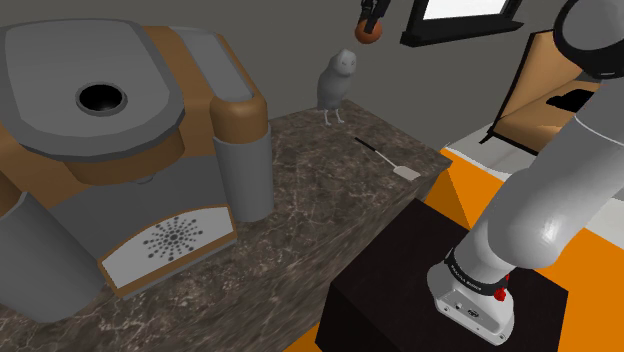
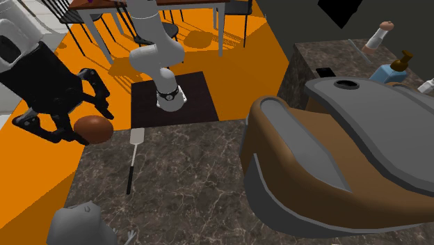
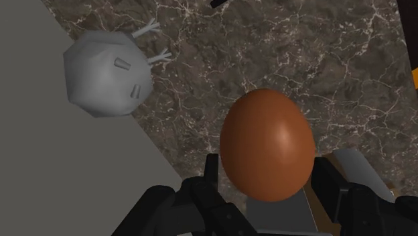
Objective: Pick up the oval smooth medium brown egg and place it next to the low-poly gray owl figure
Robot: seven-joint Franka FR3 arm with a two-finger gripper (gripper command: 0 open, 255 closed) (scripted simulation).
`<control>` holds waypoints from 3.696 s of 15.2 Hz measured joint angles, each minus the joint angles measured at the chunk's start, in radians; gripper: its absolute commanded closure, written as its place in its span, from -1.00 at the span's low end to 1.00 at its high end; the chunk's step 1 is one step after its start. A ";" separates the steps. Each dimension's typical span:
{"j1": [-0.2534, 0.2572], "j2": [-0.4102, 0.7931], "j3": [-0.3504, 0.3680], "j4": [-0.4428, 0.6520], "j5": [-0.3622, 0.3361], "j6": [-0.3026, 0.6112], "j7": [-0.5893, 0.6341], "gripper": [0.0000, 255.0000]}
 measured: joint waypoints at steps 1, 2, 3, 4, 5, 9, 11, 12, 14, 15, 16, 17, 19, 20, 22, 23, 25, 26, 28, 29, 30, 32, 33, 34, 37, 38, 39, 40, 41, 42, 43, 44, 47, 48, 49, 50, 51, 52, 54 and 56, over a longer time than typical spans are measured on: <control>-0.014 0.026 -0.016 0.029 0.013 -0.010 -0.027 1.00; -0.030 0.056 -0.033 0.063 0.027 -0.023 -0.054 1.00; -0.043 0.076 -0.045 0.092 0.038 -0.037 -0.075 1.00; -0.049 0.081 -0.050 0.090 0.041 -0.034 -0.088 1.00; -0.054 0.089 -0.055 0.092 0.045 -0.030 -0.098 1.00; -0.047 0.058 -0.049 0.002 0.030 0.033 -0.102 1.00; -0.046 0.053 -0.049 -0.033 0.028 0.061 -0.108 1.00; -0.043 0.040 -0.047 -0.065 0.022 0.083 -0.107 1.00; -0.042 0.033 -0.045 -0.100 0.019 0.111 -0.111 1.00; -0.040 0.026 -0.043 -0.120 0.016 0.125 -0.110 1.00; -0.039 0.020 -0.042 -0.142 0.014 0.142 -0.111 1.00; -0.040 0.020 -0.043 -0.154 0.014 0.154 -0.114 1.00; -0.038 0.010 -0.040 -0.191 0.010 0.182 -0.115 1.00; -0.038 0.007 -0.040 -0.207 0.009 0.194 -0.117 1.00; -0.037 0.001 -0.039 -0.240 0.008 0.223 -0.120 1.00; -0.036 0.001 -0.038 -0.251 0.008 0.233 -0.120 1.00; -0.036 -0.002 -0.038 -0.284 0.007 0.264 -0.126 1.00; -0.035 -0.006 -0.037 -0.304 0.006 0.280 -0.127 1.00; -0.035 -0.007 -0.036 -0.333 0.007 0.308 -0.131 1.00; -0.034 -0.010 -0.036 -0.349 0.006 0.321 -0.133 1.00; -0.035 -0.011 -0.036 -0.364 0.006 0.334 -0.135 1.00; -0.035 -0.012 -0.036 -0.391 0.007 0.360 -0.141 1.00; -0.034 -0.011 -0.036 -0.402 0.008 0.372 -0.142 1.00; -0.034 -0.016 -0.035 -0.419 0.007 0.384 -0.144 1.00; -0.034 -0.008 -0.035 -0.453 0.013 0.424 -0.152 1.00; -0.033 -0.007 -0.035 -0.466 0.014 0.439 -0.155 1.00; -0.034 -0.007 -0.035 -0.479 0.015 0.451 -0.158 1.00; -0.033 -0.008 -0.035 -0.493 0.016 0.464 -0.159 1.00; -0.034 -0.003 -0.036 -0.501 0.019 0.476 -0.164 1.00; -0.033 -0.002 -0.035 -0.511 0.020 0.487 -0.165 1.00; -0.034 -0.001 -0.036 -0.525 0.022 0.502 -0.170 1.00; -0.035 0.004 -0.037 -0.533 0.026 0.513 -0.176 1.00; -0.033 0.011 -0.036 -0.564 0.032 0.550 -0.183 1.00; -0.033 0.013 -0.036 -0.576 0.035 0.564 -0.187 1.00; -0.033 0.018 -0.036 -0.586 0.039 0.577 -0.192 1.00; -0.032 0.023 -0.035 -0.595 0.042 0.591 -0.194 1.00; -0.033 0.029 -0.036 -0.601 0.046 0.602 -0.199 1.00; -0.033 0.031 -0.036 -0.613 0.050 0.616 -0.204 1.00; -0.033 0.044 -0.036 -0.625 0.059 0.638 -0.213 1.00; -0.033 0.051 -0.036 -0.644 0.066 0.663 -0.222 1.00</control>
